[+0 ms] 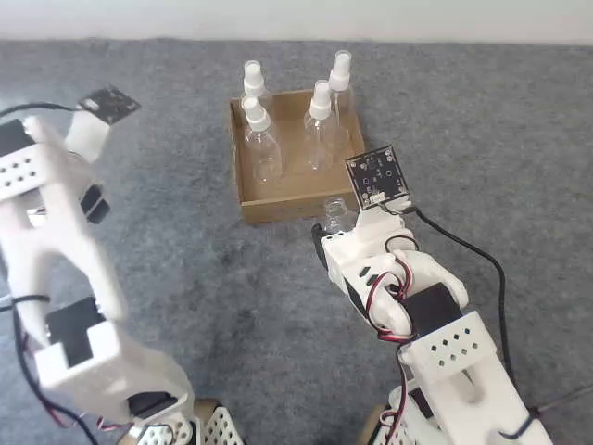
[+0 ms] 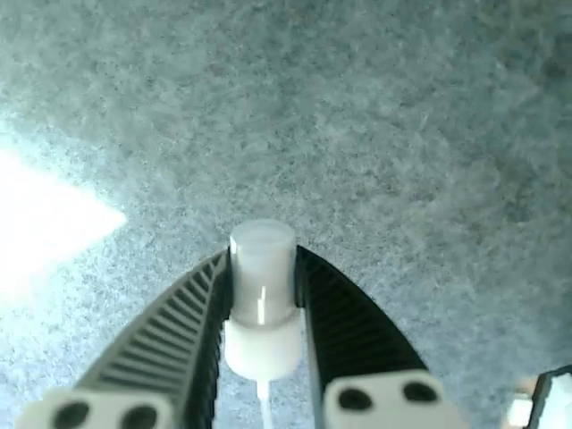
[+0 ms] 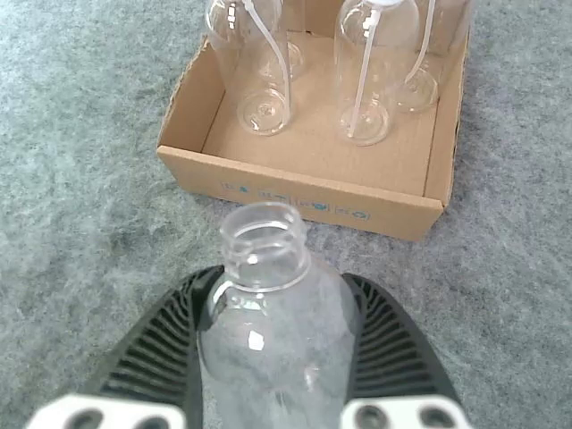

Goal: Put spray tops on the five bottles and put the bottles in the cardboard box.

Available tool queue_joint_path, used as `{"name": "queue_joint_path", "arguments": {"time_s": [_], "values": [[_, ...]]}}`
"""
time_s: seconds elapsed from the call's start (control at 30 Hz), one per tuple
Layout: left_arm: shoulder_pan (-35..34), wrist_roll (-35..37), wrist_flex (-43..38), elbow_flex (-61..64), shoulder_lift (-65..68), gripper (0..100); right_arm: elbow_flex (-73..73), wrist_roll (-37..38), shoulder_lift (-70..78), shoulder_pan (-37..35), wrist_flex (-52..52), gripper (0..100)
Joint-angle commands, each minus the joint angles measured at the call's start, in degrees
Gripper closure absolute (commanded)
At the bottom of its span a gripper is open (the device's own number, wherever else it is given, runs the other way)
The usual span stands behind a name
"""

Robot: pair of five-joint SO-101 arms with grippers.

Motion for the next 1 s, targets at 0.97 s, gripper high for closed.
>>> {"name": "queue_joint_path", "arguments": {"time_s": [0.97], "values": [[4.57, 28.22, -2.20, -0.40, -19.25, 99, -0.35, -0.18, -1.98, 0.75, -1.10, 96.5]]}}
